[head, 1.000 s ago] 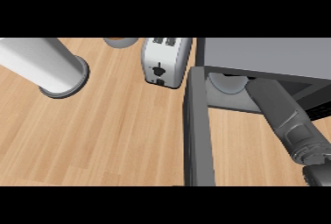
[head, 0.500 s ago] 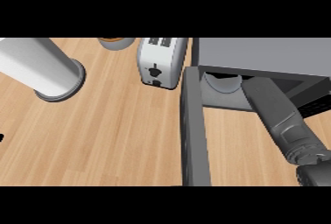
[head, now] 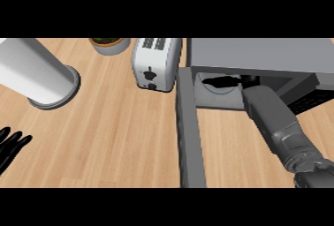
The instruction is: Pick up the milk, place it into the microwave and close the microwave
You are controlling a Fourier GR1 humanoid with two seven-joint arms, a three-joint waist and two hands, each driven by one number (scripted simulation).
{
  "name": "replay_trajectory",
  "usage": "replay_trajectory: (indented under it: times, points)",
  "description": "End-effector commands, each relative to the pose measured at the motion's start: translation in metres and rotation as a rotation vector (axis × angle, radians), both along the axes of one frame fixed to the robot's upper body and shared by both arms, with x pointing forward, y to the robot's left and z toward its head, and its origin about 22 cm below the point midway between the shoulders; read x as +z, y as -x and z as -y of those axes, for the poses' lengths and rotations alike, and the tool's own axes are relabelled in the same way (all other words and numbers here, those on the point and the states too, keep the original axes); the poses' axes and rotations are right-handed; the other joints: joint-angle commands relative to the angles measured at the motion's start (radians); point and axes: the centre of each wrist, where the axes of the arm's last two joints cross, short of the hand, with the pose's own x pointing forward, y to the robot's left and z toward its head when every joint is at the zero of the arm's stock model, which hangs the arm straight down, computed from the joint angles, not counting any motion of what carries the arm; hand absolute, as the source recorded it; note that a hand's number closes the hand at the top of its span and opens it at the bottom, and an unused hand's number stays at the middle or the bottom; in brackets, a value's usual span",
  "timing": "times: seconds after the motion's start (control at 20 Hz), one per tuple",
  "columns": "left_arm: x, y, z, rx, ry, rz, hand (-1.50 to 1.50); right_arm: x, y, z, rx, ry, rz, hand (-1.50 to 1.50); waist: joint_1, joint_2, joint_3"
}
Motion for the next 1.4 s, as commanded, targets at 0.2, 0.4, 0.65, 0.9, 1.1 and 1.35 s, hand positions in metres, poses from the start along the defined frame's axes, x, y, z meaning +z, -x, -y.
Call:
replay_trajectory:
  times: [0.2,0.4,0.65,0.9,1.1,1.35]
  points:
    - [0.007,-0.018,0.034,-0.077,0.018,-0.011,1.5,-0.056,0.036,0.01,0.153,-0.22,-0.071,-1.5,-0.043,-0.017,-0.001]
    - [0.006,-0.011,0.054,-0.104,0.009,-0.065,1.5,-0.07,0.048,0.022,0.199,-0.31,-0.107,-1.5,-0.056,-0.028,-0.002]
    - [0.005,-0.031,0.073,-0.125,0.0,-0.096,1.5,-0.088,0.065,0.013,0.205,-0.32,-0.114,-1.5,-0.082,-0.038,-0.004]
    - [-0.012,-0.039,0.086,-0.183,-0.024,-0.108,1.5,-0.125,0.113,0.054,0.217,-0.296,-0.135,-1.5,-0.096,-0.04,-0.005]
    - [-0.012,-0.035,0.116,-0.232,-0.08,-0.1,1.5,-0.127,0.125,0.052,0.167,-0.322,-0.139,-1.5,-0.098,-0.044,-0.006]
    - [-0.003,-0.068,0.144,-0.226,-0.103,-0.06,1.5,-0.136,0.169,0.09,0.164,-0.338,-0.117,-1.5,-0.123,-0.042,-0.006]
